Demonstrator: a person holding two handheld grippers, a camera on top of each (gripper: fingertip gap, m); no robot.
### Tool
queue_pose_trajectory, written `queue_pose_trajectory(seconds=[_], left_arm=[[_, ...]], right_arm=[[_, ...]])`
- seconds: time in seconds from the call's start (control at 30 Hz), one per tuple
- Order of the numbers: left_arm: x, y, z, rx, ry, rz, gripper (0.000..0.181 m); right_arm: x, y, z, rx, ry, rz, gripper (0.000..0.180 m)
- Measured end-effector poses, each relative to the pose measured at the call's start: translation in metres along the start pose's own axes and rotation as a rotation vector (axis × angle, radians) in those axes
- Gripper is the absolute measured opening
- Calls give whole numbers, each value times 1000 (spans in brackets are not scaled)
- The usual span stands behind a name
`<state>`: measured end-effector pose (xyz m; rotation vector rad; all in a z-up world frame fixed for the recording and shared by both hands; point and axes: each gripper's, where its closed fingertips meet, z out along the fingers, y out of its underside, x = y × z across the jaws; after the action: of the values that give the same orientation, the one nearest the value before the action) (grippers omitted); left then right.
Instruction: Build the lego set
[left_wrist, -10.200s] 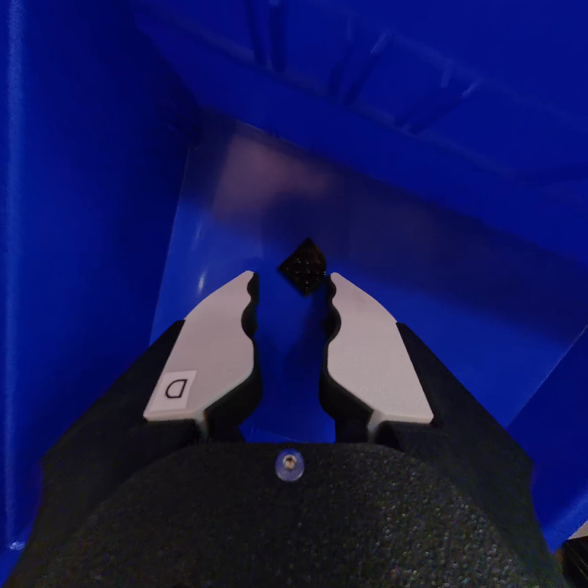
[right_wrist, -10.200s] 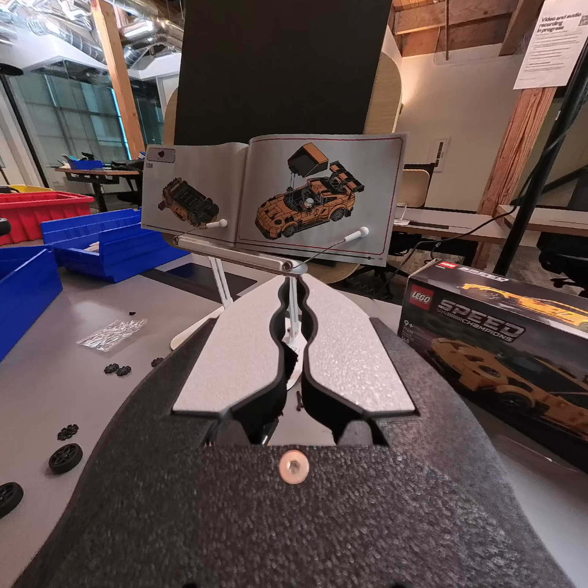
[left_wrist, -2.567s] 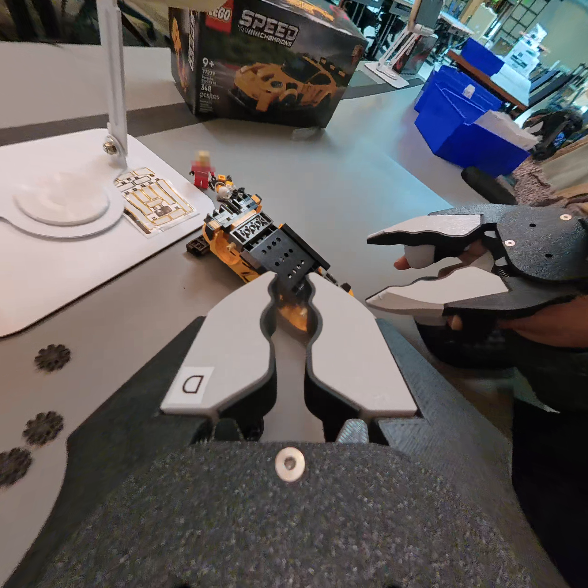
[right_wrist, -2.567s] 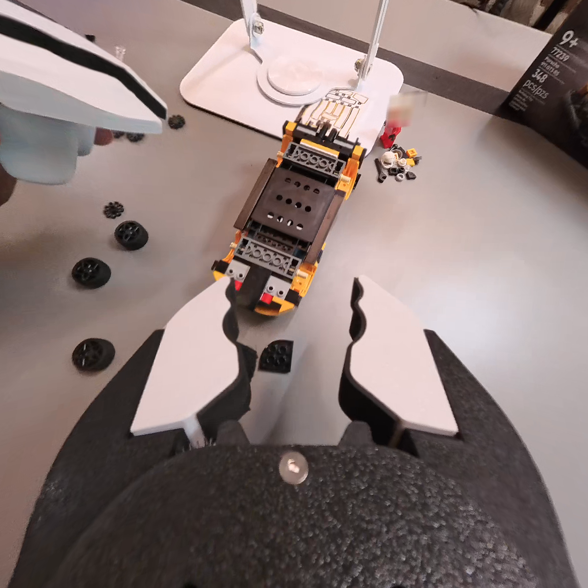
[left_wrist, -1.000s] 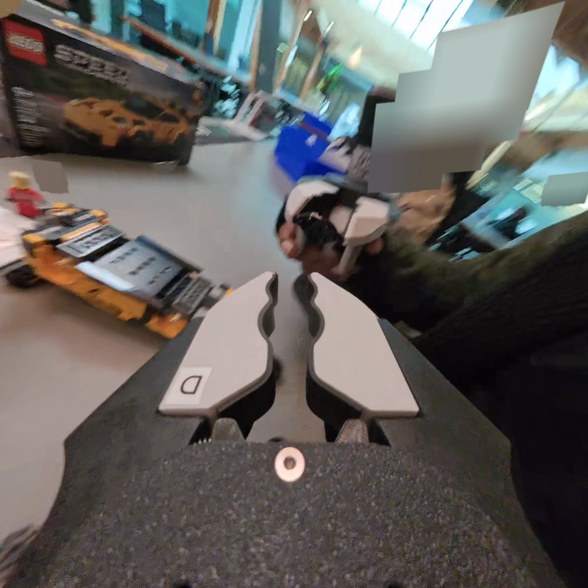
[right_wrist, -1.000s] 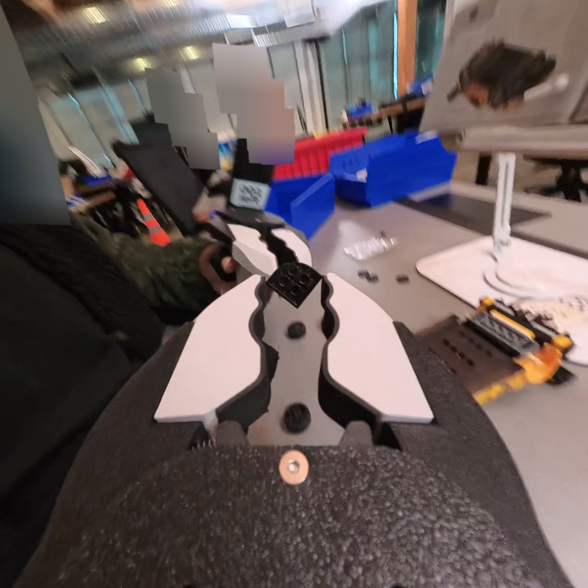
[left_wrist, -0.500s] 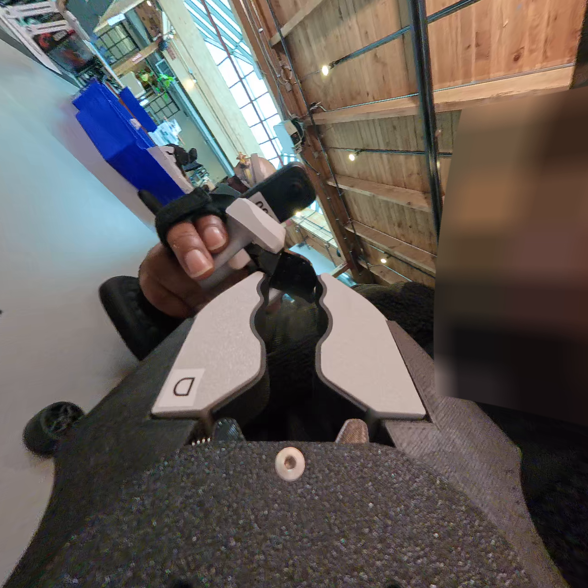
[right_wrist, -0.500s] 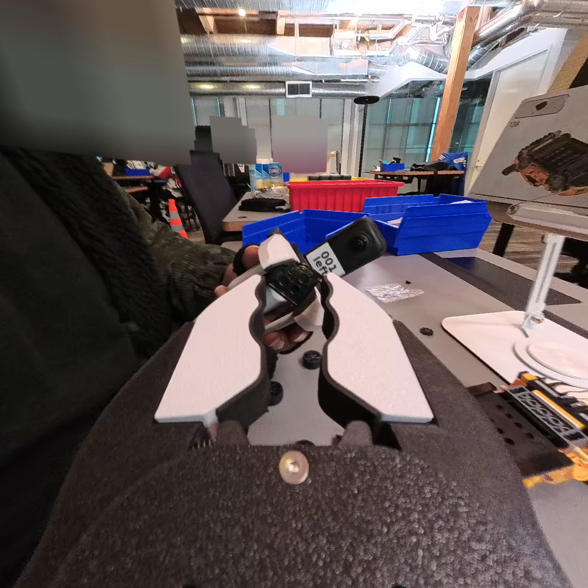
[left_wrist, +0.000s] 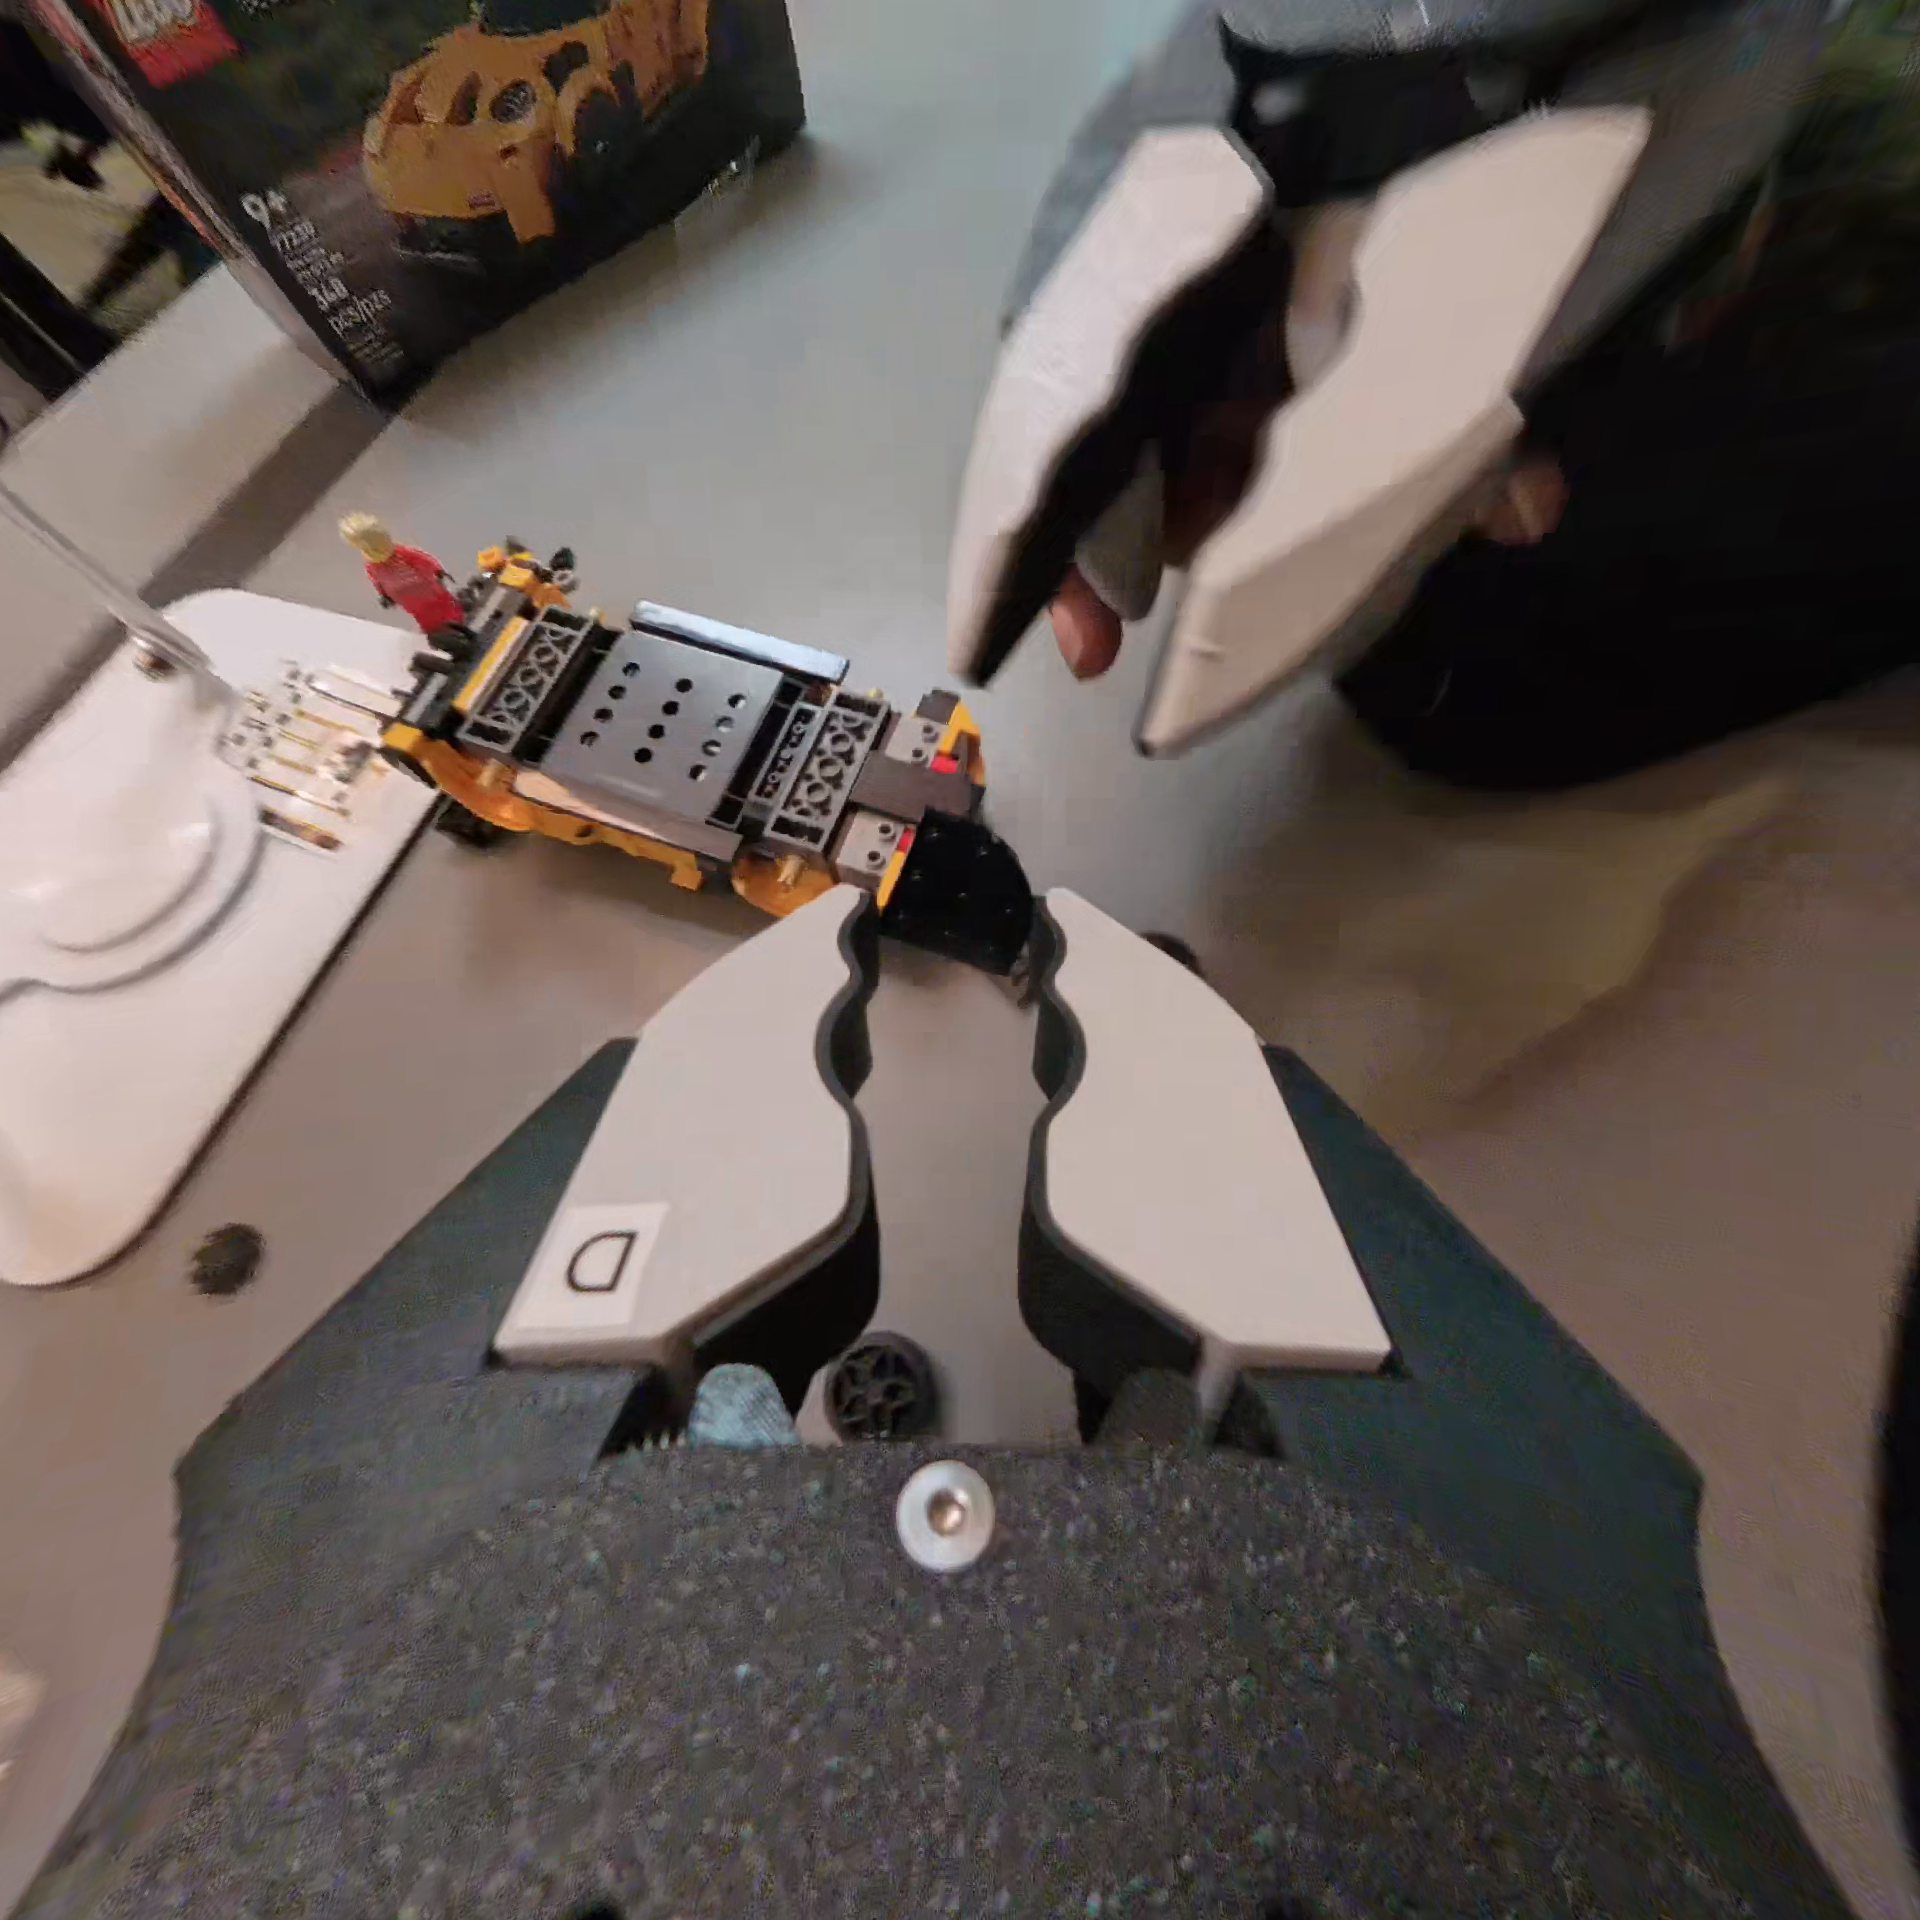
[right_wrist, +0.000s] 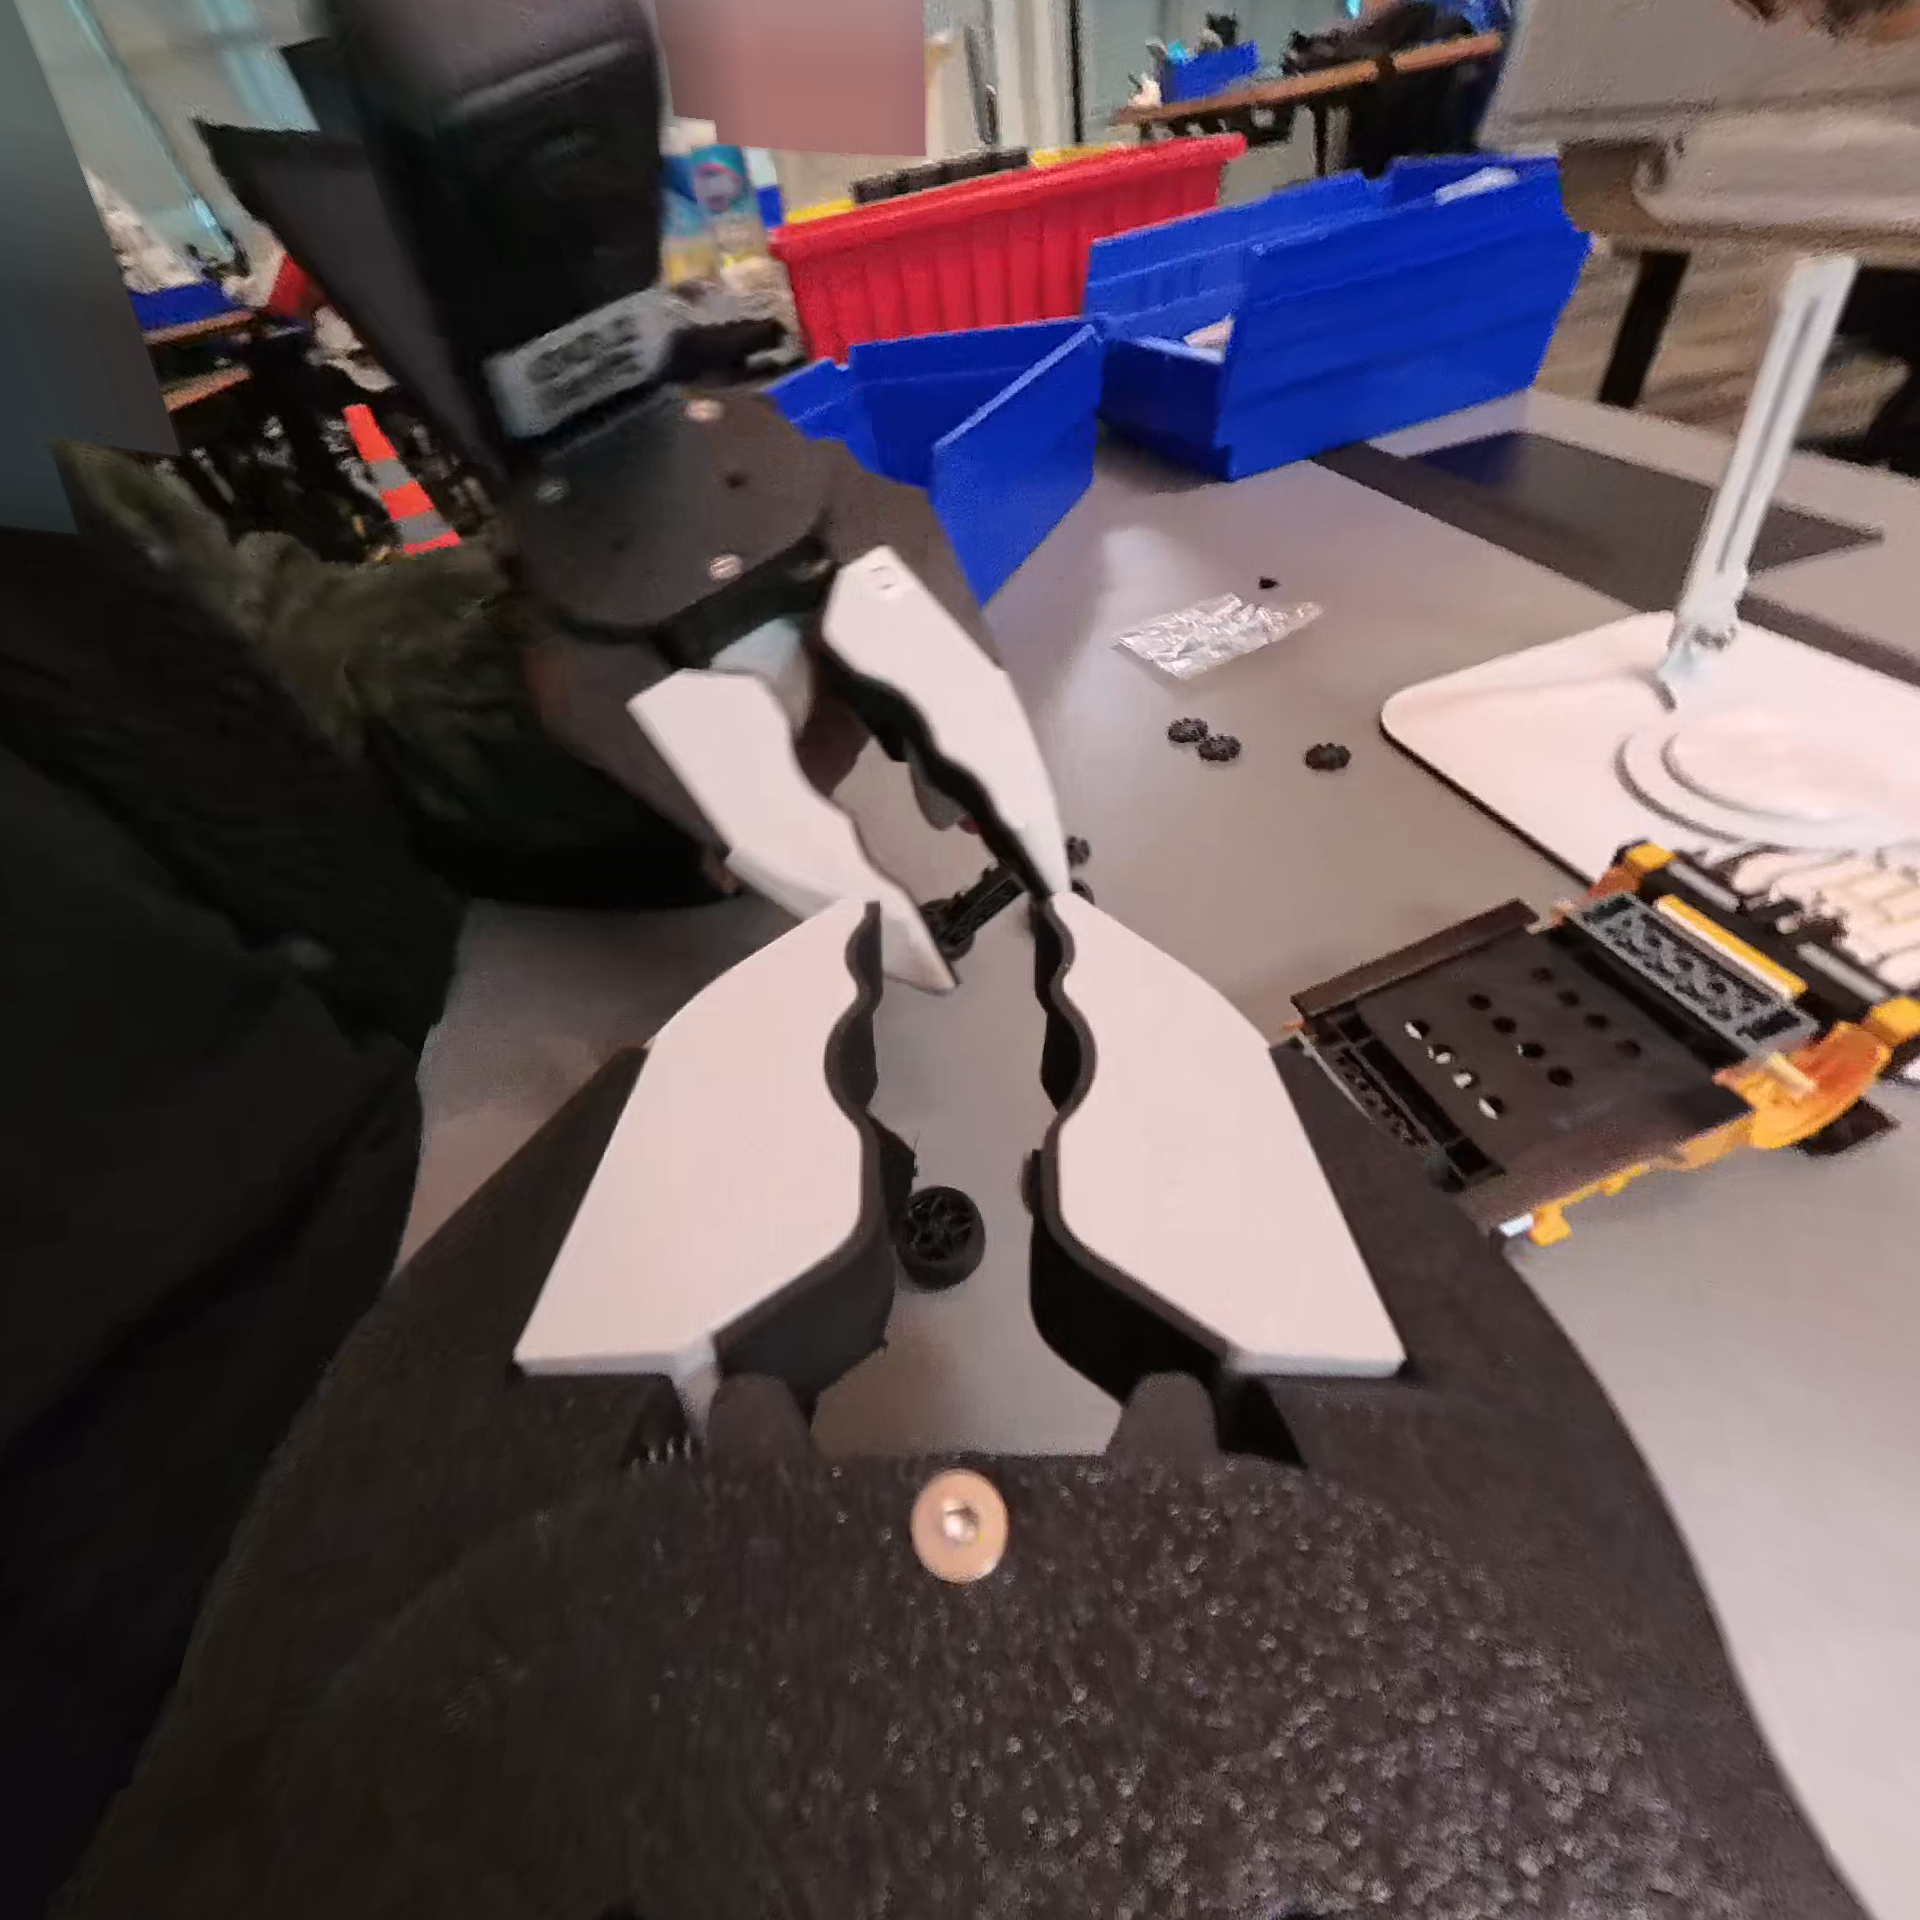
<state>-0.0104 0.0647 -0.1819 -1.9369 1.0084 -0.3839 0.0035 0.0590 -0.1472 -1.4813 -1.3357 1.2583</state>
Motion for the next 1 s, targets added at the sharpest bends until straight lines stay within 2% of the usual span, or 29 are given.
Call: queue_pose_trajectory(seconds=[0.17, 0.23, 0.27, 0.47, 0.53, 0.63, 0.77, 1.0], left_arm=[[3, 6, 6, -67, -97, 176, 27], [2, 5, 6, -76, -135, 235, 27], [2, 5, 6, -78, -148, 257, 27], [3, 3, 6, -39, -132, 248, 27], [3, -2, 4, 28, -73, 182, 28], [10, -9, 1, 123, 111, -49, 34], [14, -22, -12, 260, 358, -331, 27], [3, -35, -20, 404, 507, -603, 24]], right_arm=[[0, 15, 16, -116, 21, 128, 25], [0, 19, 20, -132, 13, 177, 21], [0, 20, 21, -137, 10, 186, 13], [4, 20, 19, -116, 10, 210, 8], [5, 16, 15, -83, -10, 227, 5], [5, 10, 12, -41, -23, 245, 5], [3, 1, 9, 20, -56, 258, 5], [0, -12, 6, 130, -116, 336, 5]])
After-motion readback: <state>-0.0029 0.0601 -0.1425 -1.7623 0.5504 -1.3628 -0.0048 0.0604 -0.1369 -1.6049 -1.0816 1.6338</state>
